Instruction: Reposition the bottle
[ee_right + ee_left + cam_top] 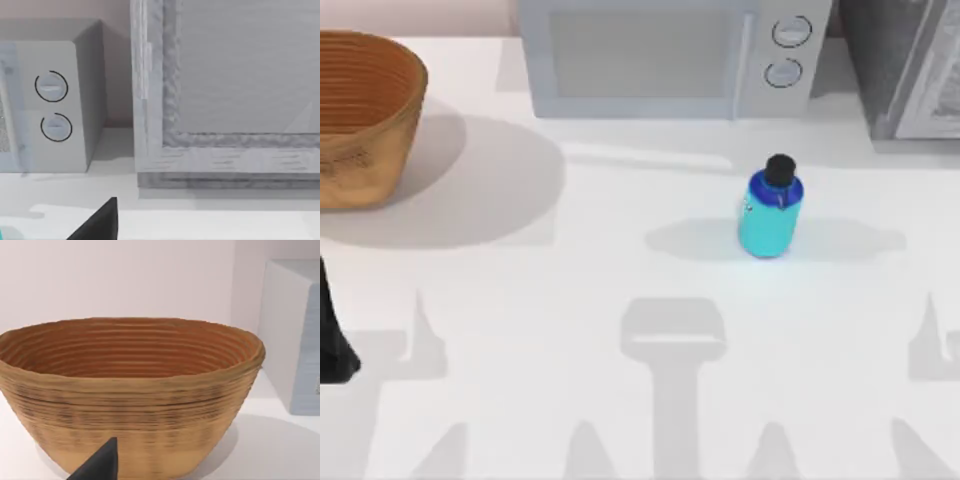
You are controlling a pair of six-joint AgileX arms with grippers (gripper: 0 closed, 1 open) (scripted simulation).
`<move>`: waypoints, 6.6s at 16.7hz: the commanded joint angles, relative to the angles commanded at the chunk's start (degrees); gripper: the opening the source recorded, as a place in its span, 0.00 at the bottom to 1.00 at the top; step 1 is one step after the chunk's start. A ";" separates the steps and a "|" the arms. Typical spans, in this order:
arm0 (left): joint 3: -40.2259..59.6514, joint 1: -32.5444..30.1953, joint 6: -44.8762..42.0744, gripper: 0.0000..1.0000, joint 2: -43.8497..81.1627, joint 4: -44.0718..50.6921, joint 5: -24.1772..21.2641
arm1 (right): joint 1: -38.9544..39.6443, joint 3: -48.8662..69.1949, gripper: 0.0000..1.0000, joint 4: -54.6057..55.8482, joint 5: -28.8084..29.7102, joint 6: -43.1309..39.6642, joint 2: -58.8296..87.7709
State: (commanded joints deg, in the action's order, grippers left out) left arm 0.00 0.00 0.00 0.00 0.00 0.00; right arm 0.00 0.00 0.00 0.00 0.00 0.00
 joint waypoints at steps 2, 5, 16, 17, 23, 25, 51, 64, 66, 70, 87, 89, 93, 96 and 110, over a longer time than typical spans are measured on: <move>0.00 0.00 0.00 1.00 0.00 0.00 0.00 | 0.00 0.00 1.00 0.00 0.00 0.00 0.00; 0.90 -0.94 -0.04 1.00 3.29 -2.11 -0.02 | 0.00 0.00 1.00 0.00 0.00 0.00 0.00; 14.25 -14.15 -0.56 1.00 49.90 -32.82 -0.10 | 0.00 0.00 1.00 0.00 0.00 0.00 0.00; 15.99 -15.92 -0.59 1.00 55.64 -36.73 -0.23 | 0.00 0.00 1.00 0.00 0.00 0.00 0.00; 26.92 -27.12 -0.69 1.00 90.55 -60.93 -1.41 | 0.00 0.00 1.00 0.00 0.00 0.00 0.00; 30.45 -30.76 -0.70 1.00 101.43 -68.64 -1.90 | 0.00 0.00 1.00 0.00 0.00 0.00 0.00; 61.01 -44.33 -0.59 1.00 143.87 -83.17 -3.48 | 0.00 0.00 1.00 0.00 0.00 0.00 0.00; 69.24 -44.58 -0.56 0.62 145.85 -76.69 -3.23 | 0.00 0.00 1.00 0.00 0.00 0.00 0.00; 69.24 -44.58 -0.56 0.47 145.85 -76.69 -3.23 | 0.00 0.00 1.00 0.00 0.00 0.00 0.00; 69.24 -44.58 -0.56 0.17 145.85 -76.69 -3.23 | 0.00 0.00 1.00 0.00 0.00 0.00 0.00; 63.26 -36.45 -0.86 0.00 143.23 -79.86 -10.81 | 0.00 0.00 1.00 0.00 0.00 0.00 0.00; 58.81 -30.50 -1.00 0.00 141.34 -82.11 -16.36 | 0.00 0.00 1.00 0.00 0.00 0.00 0.00; 47.99 -16.31 -1.35 0.00 136.35 -87.46 -30.10 | 0.00 0.00 1.00 0.00 0.00 0.00 0.00; 39.60 -5.51 -1.64 0.00 132.22 -91.42 -40.68 | 0.00 0.00 1.00 0.00 0.00 0.00 0.00; 30.25 7.63 -1.98 0.00 128.58 -96.70 -53.08 | 0.00 0.00 1.00 0.00 0.00 0.00 0.00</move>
State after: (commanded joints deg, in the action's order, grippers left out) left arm 30.25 7.63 -1.98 128.58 -96.70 -53.08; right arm 0.00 0.00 0.00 0.00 0.00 0.00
